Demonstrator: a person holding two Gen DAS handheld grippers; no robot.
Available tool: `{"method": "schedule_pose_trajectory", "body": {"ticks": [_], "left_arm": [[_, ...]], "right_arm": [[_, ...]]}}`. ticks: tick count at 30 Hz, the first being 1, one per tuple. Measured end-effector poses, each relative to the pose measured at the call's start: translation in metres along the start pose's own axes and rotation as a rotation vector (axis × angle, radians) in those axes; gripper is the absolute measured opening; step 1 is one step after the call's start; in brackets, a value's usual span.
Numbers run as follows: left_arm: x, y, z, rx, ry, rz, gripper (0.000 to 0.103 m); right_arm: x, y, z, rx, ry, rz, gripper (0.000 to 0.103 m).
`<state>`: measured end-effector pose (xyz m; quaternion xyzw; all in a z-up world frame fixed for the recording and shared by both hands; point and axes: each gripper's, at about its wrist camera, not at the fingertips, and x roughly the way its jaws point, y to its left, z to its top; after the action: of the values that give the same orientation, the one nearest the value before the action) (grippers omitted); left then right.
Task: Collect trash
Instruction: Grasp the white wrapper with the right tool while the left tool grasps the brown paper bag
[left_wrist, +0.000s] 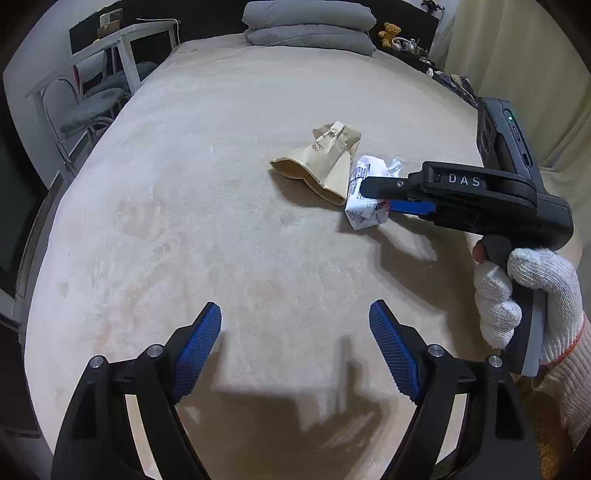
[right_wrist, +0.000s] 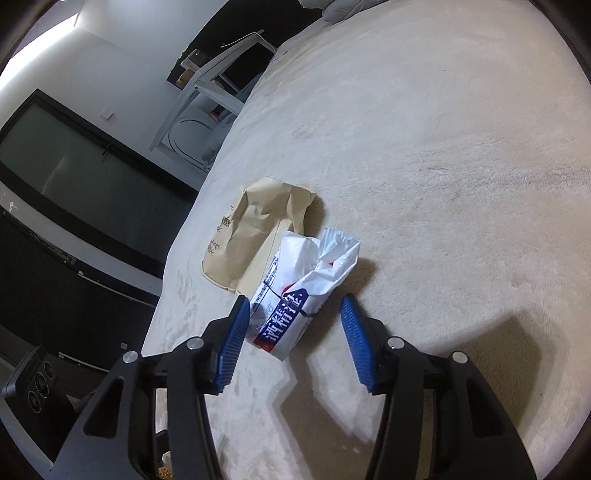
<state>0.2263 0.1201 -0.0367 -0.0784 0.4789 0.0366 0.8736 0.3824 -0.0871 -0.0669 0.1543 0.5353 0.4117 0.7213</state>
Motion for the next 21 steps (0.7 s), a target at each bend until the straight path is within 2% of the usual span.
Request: {"method": "schedule_pose_trajectory", "body": {"ticks": [4, 7, 11, 15, 21], "left_arm": [[0.0, 0.006, 0.007, -0.015, -0.036, 0.002, 0.081], [0.0, 0.01, 0.011, -0.023, -0.064, -0.019, 0.081], [0.0, 0.012, 0.016, -0.024, -0.099, -0.025, 0.081], [-0.003, 0.01, 0.027, -0.02, -0.167, -0.007, 0.081], [0.008, -0.004, 0.043, 0.047, -0.209, -0.013, 0.081]], "right_arm": [[-0.006, 0.002, 0.001, -0.024, -0.008, -0.005, 0.034], [-0.013, 0.002, -0.002, -0.043, -0.018, -0.011, 0.032], [-0.025, 0.002, -0.007, -0.049, -0.036, -0.011, 0.031], [-0.042, 0.006, -0.014, -0.07, -0.068, -0.016, 0.031], [-0.073, 0.011, -0.023, -0.127, -0.105, -0.036, 0.031]]}}
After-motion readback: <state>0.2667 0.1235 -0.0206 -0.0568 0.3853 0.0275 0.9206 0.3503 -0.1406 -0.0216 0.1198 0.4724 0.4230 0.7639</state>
